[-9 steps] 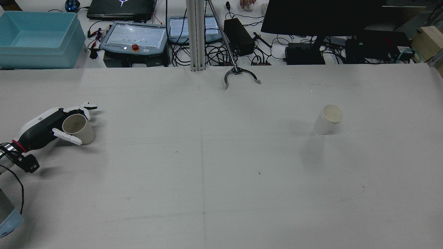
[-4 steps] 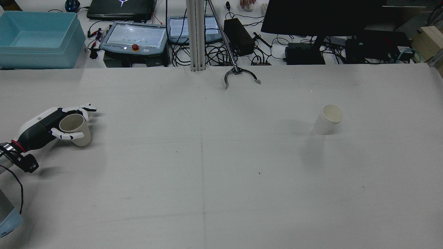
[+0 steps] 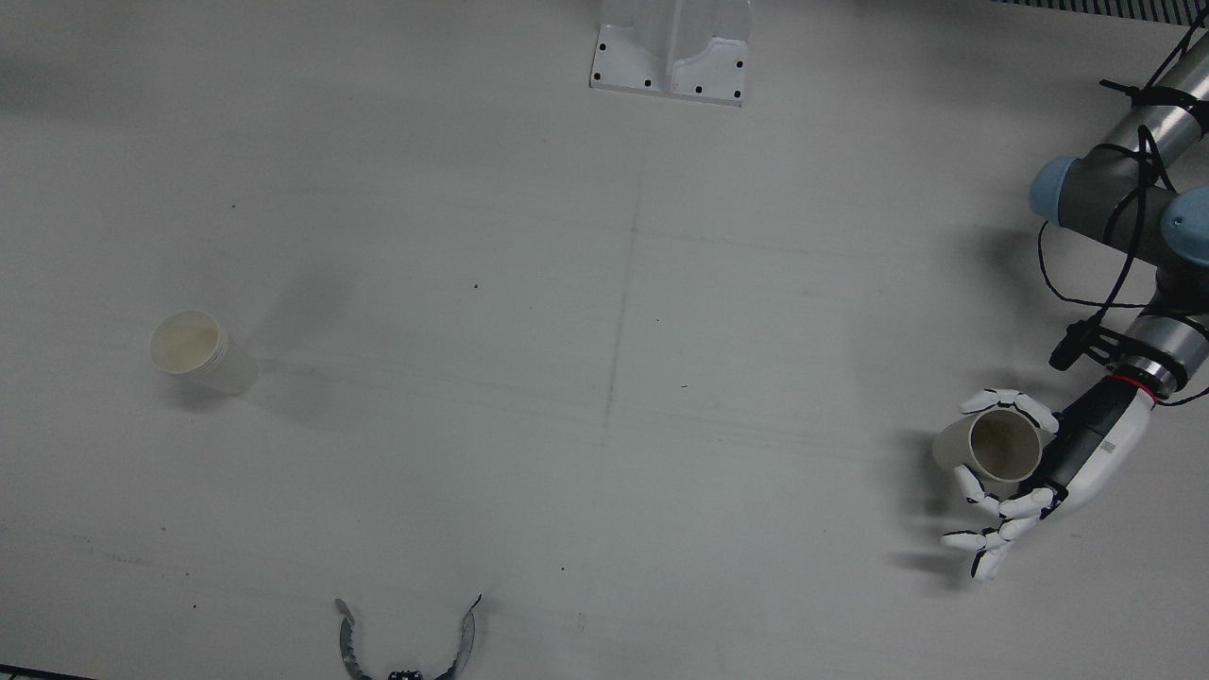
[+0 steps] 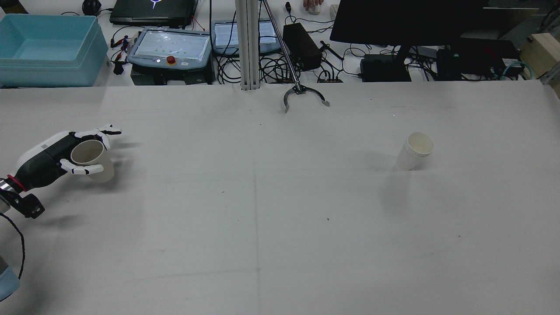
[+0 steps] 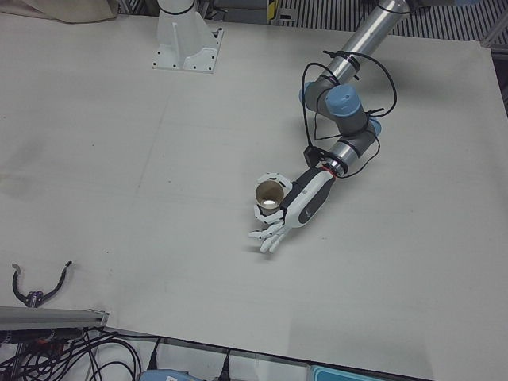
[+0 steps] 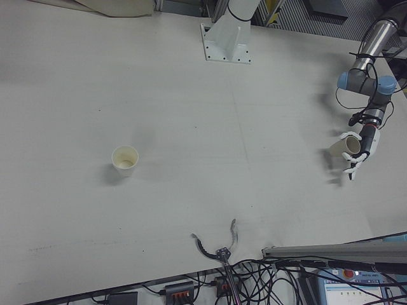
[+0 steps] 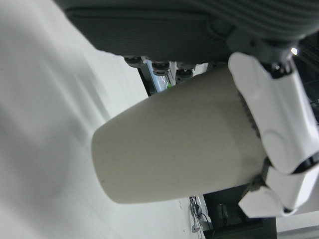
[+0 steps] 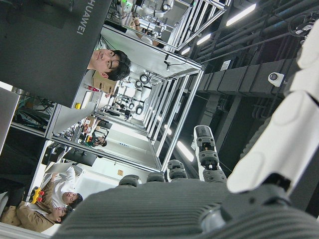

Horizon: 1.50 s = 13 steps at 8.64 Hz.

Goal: Pour water

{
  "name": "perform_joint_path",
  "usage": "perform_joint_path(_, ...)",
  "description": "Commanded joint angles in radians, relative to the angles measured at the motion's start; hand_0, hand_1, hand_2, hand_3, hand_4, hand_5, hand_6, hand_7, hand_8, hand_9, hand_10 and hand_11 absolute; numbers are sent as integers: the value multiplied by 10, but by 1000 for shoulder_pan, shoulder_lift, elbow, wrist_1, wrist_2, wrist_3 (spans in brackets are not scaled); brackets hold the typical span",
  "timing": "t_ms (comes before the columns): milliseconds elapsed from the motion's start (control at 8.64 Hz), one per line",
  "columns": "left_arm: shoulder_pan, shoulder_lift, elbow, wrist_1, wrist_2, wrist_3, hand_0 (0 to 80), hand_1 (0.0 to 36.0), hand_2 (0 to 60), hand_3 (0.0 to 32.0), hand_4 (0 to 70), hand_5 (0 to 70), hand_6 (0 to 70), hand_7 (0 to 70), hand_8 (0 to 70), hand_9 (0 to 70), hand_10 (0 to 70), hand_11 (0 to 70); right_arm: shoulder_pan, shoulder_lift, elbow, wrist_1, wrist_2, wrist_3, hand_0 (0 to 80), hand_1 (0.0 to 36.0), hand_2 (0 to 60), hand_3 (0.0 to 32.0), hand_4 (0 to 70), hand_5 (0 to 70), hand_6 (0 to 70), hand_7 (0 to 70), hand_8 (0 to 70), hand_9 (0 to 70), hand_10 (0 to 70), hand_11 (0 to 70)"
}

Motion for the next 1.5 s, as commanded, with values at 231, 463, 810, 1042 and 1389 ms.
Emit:
perform_joint_path(231, -4, 38, -114, 60, -5, -2, 469, 296, 600, 0, 554, 525, 65, 134, 16, 12, 17, 37, -62, 101, -124, 4, 11, -4, 404, 91, 130, 0, 73, 151, 39, 98, 0, 5, 0, 0)
perform_joint_path(463, -17, 45, -137, 86, -5, -53, 466, 293, 600, 0, 553, 521, 71, 131, 17, 12, 20, 39, -190, 151, -195, 11, 133, -41, 413, 99, 139, 0, 66, 142, 37, 95, 0, 5, 0, 0)
perform_joint_path(810, -50, 68, -152, 97, -1, -103, 468, 274, 600, 0, 543, 524, 70, 128, 15, 11, 16, 33, -454, 177, -337, 204, 311, -35, 465, 150, 167, 0, 44, 81, 9, 17, 0, 0, 0, 0)
perform_joint_path(1042, -58, 78, -163, 106, 2, -106, 468, 279, 600, 0, 549, 528, 71, 124, 14, 10, 17, 34, -654, 180, -338, 231, 508, 3, 491, 178, 140, 0, 50, 89, 11, 21, 0, 0, 0, 0)
perform_joint_path(1389, -55, 88, -160, 107, 4, -114, 466, 274, 600, 0, 555, 517, 67, 121, 12, 10, 17, 34, -762, 183, -413, 308, 578, 17, 490, 183, 113, 0, 0, 55, 0, 0, 0, 0, 0, 0)
